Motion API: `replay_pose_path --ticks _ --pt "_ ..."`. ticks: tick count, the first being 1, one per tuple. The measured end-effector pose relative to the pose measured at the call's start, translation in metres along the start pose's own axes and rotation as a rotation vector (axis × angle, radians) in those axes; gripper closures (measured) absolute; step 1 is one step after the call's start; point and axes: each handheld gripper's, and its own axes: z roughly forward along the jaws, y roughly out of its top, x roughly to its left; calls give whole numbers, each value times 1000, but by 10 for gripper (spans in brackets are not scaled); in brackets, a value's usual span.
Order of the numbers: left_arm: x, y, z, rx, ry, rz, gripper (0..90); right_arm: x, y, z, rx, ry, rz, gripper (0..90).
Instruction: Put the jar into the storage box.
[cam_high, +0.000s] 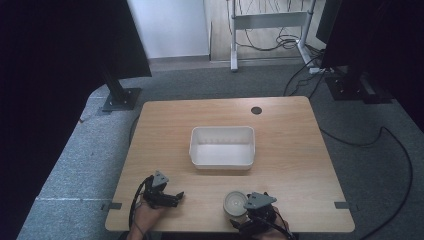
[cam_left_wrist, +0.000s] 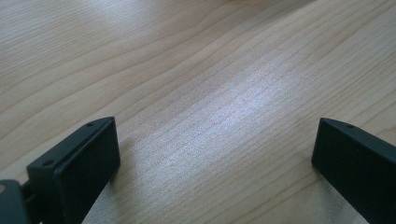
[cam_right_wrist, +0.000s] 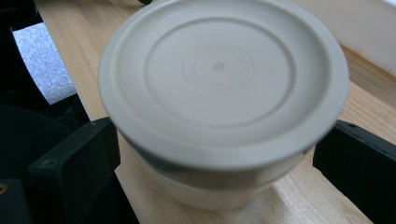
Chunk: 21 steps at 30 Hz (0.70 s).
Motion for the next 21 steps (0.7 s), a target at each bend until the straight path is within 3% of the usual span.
replay_pose_path --ticks 21 --pt "0 0 0 0 0 0 6 2 9 14 21 -16 -26 88"
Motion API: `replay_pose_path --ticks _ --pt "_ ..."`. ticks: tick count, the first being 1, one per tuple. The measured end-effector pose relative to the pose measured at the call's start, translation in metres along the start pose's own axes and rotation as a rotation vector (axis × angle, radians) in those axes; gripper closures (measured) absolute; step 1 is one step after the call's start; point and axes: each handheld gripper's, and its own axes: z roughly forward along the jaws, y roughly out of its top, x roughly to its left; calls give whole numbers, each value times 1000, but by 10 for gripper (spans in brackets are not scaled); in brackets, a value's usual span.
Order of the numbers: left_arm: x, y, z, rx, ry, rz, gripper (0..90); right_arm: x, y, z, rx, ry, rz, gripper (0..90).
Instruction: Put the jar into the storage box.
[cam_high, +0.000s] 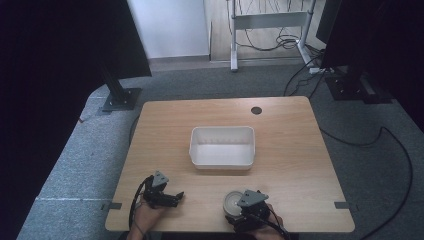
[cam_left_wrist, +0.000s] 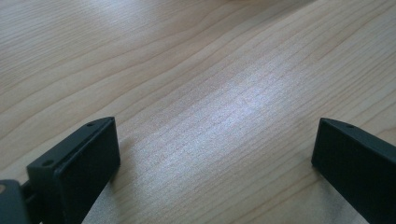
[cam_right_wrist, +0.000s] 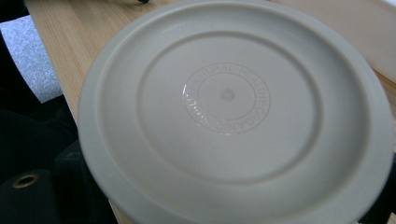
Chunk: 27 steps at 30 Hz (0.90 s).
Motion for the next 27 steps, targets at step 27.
replay_pose_path --ticks 27 --pt "0 0 0 0 0 0 6 -6 14 -4 -13 -61 26 92"
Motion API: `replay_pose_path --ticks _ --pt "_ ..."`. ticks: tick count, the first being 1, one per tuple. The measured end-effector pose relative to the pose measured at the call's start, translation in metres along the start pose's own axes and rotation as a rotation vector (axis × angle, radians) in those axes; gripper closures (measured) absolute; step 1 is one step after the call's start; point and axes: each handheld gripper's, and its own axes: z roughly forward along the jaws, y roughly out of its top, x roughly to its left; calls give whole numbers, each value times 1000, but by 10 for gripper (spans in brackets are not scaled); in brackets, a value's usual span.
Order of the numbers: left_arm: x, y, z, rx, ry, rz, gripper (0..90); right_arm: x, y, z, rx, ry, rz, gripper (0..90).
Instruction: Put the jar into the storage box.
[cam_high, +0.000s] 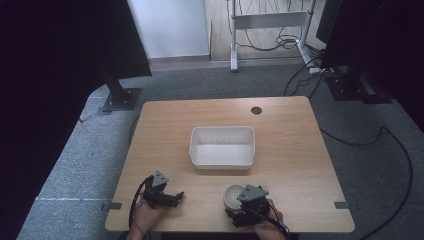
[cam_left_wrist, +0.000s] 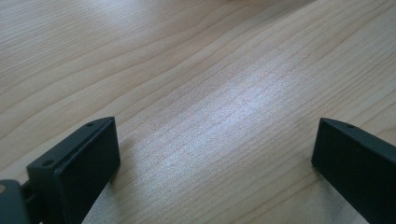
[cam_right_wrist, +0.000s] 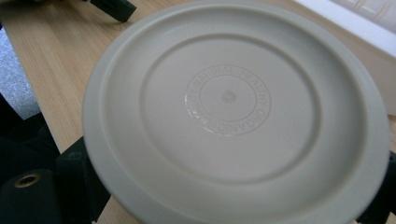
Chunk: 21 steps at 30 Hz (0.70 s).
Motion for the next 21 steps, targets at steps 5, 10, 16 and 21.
replay_pose_path --ticks 5,10,16,21 --pt "0 0 0 0 0 0 6 -3 3 1 -2 -3 10 92" --pt "0 0 0 0 0 0 6 -6 7 2 -5 -3 18 92" --pt "0 0 0 0 0 0 5 -8 13 3 -12 -6 18 92" --pt "0 0 0 1 0 0 6 -10 17 5 -14 -4 23 92"
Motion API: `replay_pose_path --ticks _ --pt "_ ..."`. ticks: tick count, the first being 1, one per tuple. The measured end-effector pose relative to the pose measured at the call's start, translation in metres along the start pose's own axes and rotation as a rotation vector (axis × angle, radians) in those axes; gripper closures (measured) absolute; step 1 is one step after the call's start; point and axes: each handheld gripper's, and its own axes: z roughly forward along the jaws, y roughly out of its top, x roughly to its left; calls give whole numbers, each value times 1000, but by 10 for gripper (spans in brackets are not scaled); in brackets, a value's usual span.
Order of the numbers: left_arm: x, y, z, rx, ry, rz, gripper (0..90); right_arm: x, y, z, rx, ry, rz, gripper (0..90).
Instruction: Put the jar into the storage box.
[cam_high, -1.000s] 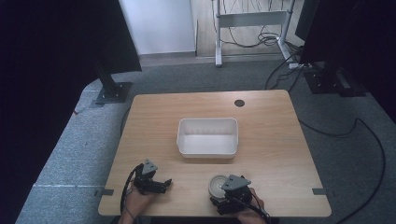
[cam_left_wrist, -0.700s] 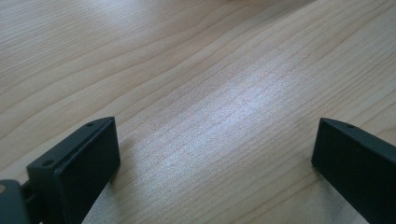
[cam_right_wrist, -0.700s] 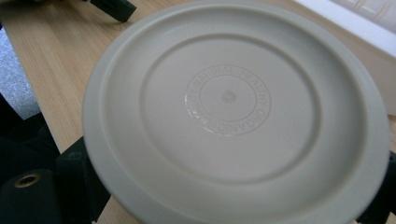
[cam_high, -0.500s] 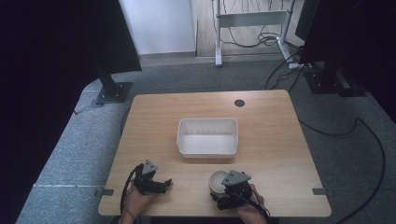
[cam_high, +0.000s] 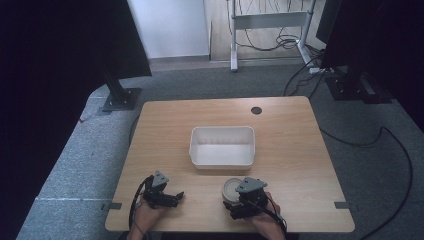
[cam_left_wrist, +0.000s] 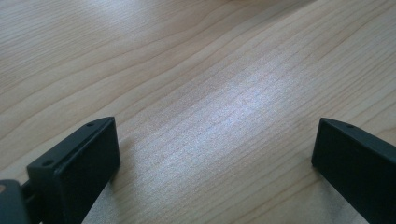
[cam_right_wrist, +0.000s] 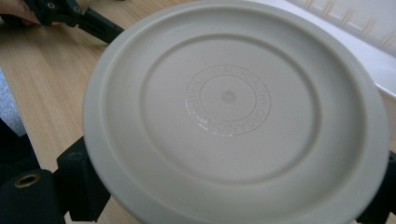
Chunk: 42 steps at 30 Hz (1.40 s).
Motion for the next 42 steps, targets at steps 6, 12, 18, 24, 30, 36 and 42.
replay_pose_path --ticks 6,12,18,24,30,36,42 --pt "0 0 0 0 0 0 6 -3 4 2 -1 -3 6 92" --pt "0 0 0 0 0 0 6 -6 9 4 -4 -6 10 92" --pt "0 0 0 -1 0 0 6 -10 12 7 4 -8 11 92" --pt "0 0 0 0 -1 0 6 -14 17 10 3 -14 14 91" --pt "0 0 0 0 0 0 6 -17 22 15 2 -25 13 92" --pt "0 0 0 -3 0 -3 5 -19 27 19 1 -30 12 92" --pt "0 0 0 -3 -1 -2 6 -23 32 23 0 -40 20 92"
